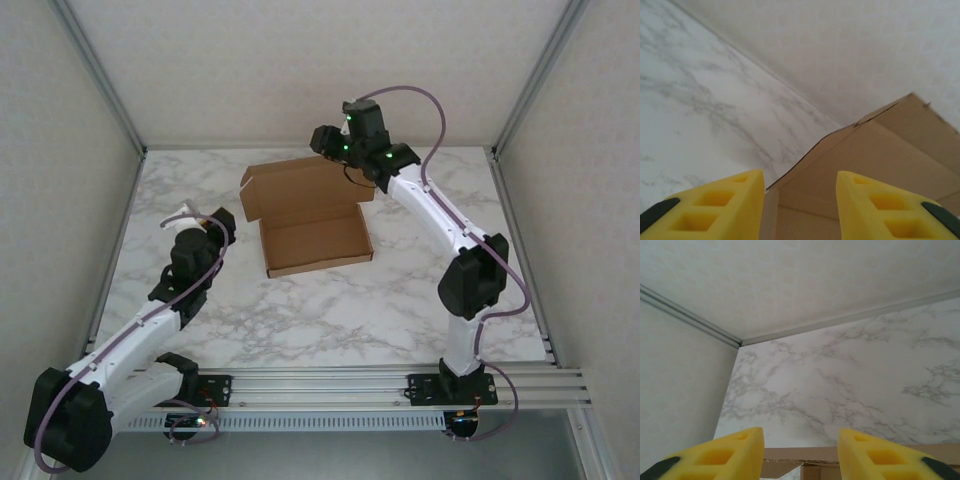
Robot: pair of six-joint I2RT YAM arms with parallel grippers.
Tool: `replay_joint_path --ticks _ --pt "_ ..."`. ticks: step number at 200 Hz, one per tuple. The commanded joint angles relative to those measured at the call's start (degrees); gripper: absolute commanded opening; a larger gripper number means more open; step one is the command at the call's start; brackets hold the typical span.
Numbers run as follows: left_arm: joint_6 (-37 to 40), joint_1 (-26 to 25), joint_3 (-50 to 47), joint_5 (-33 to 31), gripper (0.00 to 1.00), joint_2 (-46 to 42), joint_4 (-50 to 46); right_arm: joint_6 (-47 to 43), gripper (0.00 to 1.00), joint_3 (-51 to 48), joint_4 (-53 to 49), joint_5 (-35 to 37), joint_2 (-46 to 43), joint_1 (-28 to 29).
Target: Fold the paper box
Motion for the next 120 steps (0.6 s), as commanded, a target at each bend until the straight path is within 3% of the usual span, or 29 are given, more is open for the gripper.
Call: replay_joint_path --ticks 1,52,120 --pt "-2.84 0.40 -1.15 1.86 0.42 -2.00 0.38 1.14 0.42 4.66 -2.92 0.72 1.51 1.00" --pt "-3.10 0.44 -1.16 1.77 0.42 -2.13 0.32 0.52 0.43 3.03 -1.91 2.81 2.46 1.27" --pt "-2.22 0.44 1.44 0.95 0.43 -3.32 -0.50 0.17 0.43 -10.78 3.45 1.72 -2.49 1.91"
